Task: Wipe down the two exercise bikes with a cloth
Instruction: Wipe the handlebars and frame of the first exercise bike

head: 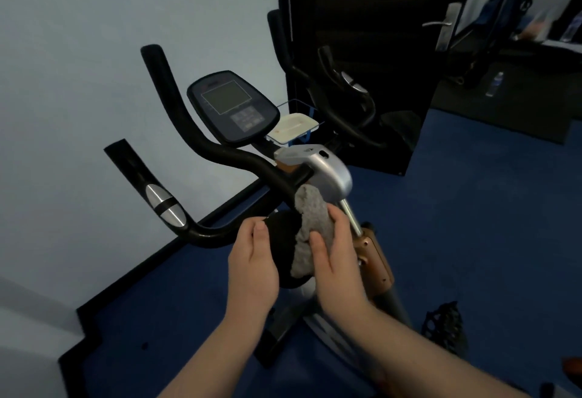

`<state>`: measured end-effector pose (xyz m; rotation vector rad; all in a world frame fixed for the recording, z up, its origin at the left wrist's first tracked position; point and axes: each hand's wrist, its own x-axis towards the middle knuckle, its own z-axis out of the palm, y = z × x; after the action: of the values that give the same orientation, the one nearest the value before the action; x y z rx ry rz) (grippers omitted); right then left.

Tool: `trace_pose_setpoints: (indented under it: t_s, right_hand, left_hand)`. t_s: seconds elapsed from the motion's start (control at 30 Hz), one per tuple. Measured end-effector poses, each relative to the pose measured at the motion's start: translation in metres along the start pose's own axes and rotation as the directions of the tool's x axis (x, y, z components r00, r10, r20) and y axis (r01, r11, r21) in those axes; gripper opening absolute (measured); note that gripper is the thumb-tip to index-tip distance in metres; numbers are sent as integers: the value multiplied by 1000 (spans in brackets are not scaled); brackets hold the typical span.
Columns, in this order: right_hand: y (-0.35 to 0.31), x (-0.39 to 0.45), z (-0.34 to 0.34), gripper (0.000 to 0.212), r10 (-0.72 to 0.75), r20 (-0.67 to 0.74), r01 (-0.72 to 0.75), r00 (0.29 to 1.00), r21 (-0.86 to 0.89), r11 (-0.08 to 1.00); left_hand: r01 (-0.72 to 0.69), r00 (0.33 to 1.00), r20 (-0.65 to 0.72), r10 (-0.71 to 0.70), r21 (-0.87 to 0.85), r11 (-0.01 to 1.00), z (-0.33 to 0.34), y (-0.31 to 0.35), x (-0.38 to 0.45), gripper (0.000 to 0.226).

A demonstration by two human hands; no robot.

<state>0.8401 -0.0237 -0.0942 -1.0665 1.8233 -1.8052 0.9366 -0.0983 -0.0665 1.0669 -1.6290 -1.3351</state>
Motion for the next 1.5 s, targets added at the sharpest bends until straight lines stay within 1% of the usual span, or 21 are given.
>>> trace_pose_setpoints:
  t_s: [0.1, 0.17, 0.2, 0.27, 0.3, 0.37, 0.43, 0.5, 0.63, 0.67, 0.73, 0.8, 0.87, 0.93, 1.0, 1.1, 1.13, 1.2, 1.23, 1.37, 1.5]
  right_hand:
    - [-14, 29, -21, 38, -50, 253, 84, 966, -123, 989]
    - [-24, 46, -28, 35, 12, 407, 37, 913, -113, 993]
    - [-27, 53, -30, 32, 38, 453, 22, 891, -126, 992]
    - [-30, 64, -30, 31, 48, 489, 78, 871, -234, 969]
    - [-33, 69, -29, 30, 42, 496, 136, 867, -317, 938]
    - [-43, 80, -18, 31, 17, 552, 306, 834, -489, 817]
    - [-51, 88, -1, 33, -19, 630, 471, 776, -560, 682]
    - [-56, 91, 9, 34, -37, 682, 534, 730, -536, 654]
    - [-45, 93, -8, 36, -20, 754, 521, 657, -435, 734]
    - [-44, 95, -13, 39, -12, 769, 549, 640, -446, 707]
    - [-46, 101, -11, 37, -14, 806, 658, 591, -472, 587]
    - [-53, 107, 4, 33, -24, 858, 760, 514, -442, 477]
    - [-59, 108, 15, 36, -3, 895, 785, 446, -390, 481]
    - [-59, 108, 13, 34, -16, 911, 794, 412, -351, 497]
    - [-52, 110, -1, 30, -39, 901, 796, 432, -360, 486]
    - [-45, 104, -9, 29, -53, 817, 713, 575, -467, 523]
    - [-47, 100, -4, 28, -74, 797, 714, 599, -490, 499]
    - [-49, 92, 7, 24, -146, 799, 775, 583, -493, 396]
    - [-50, 89, 8, 23, -174, 796, 784, 579, -487, 385]
    - [-36, 82, -15, 30, -127, 662, 572, 739, -517, 637]
    - [-36, 65, -20, 29, -114, 561, 431, 820, -475, 767]
  left_hand:
    - [12, 999, -35, -12, -9, 1000, 1, 0, -1, 32]
    - [13, 998, -63, -14, -24, 1000, 3, 0, -3, 34]
    - [13, 997, -79, -15, -30, 999, 3, 0, -3, 33]
    - [24, 994, -105, -29, -48, 999, 4, -1, -5, 29]
    - [29, 994, -106, -36, -61, 998, 5, -1, -6, 26]
    - [13, 995, -96, -21, -85, 996, 5, -1, -13, 22]
    - [-15, 996, -86, 7, -93, 996, 8, -2, -23, 22]
    - [-11, 996, -93, 2, -98, 995, 11, -3, -31, 22]
    - [0, 998, -56, -3, -52, 999, 6, -6, -37, 25]
    - [8, 999, -38, -9, -33, 999, 5, -8, -38, 29]
    - [25, 999, -20, -25, -5, 1000, 5, -8, -41, 33]
    - [25, 999, -22, -25, -3, 1000, 7, -7, -42, 31]
    - [24, 999, -32, -24, -5, 1000, 9, -5, -42, 28]
    - [26, 999, -41, -26, 10, 1000, 9, -3, -43, 27]
    - [35, 999, -36, -34, 35, 999, 7, -4, -43, 28]
    - [32, 999, -43, -31, 32, 999, 7, -5, -43, 31]
    - [26, 998, -58, -25, 25, 999, 9, -5, -43, 32]
    - [22, 996, -87, -23, -1, 1000, 13, -6, -43, 33]
    - [18, 995, -100, -19, -12, 1000, 14, -6, -43, 34]
    - [4, 994, -110, -8, -37, 999, 15, -5, -43, 35]
    - [1, 995, -97, -6, -52, 999, 12, -4, -43, 36]
